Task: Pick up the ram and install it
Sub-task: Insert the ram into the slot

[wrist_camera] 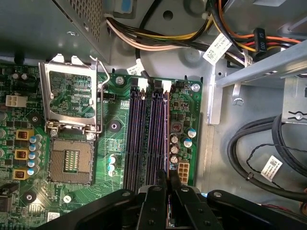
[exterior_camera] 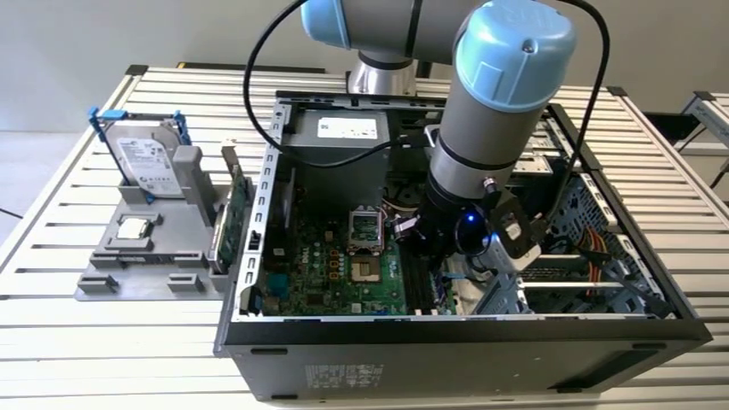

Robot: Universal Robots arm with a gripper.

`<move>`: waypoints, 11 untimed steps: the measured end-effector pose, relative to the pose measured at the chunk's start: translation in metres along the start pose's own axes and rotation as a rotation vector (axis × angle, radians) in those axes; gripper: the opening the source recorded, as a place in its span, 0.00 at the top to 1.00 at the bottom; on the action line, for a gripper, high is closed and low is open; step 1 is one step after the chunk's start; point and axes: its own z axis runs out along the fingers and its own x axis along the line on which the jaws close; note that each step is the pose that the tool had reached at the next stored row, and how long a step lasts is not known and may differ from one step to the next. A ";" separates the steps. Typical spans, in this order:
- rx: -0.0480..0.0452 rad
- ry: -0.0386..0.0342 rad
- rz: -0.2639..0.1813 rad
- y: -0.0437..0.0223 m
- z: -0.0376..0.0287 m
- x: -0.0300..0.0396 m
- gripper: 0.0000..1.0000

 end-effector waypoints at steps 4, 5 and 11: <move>-0.0001 0.0000 0.000 0.0000 0.0001 0.0000 1.00; 0.0001 0.0000 0.000 0.0000 0.0000 0.0000 1.00; 0.0070 0.0006 0.000 0.0002 -0.0044 0.0000 1.00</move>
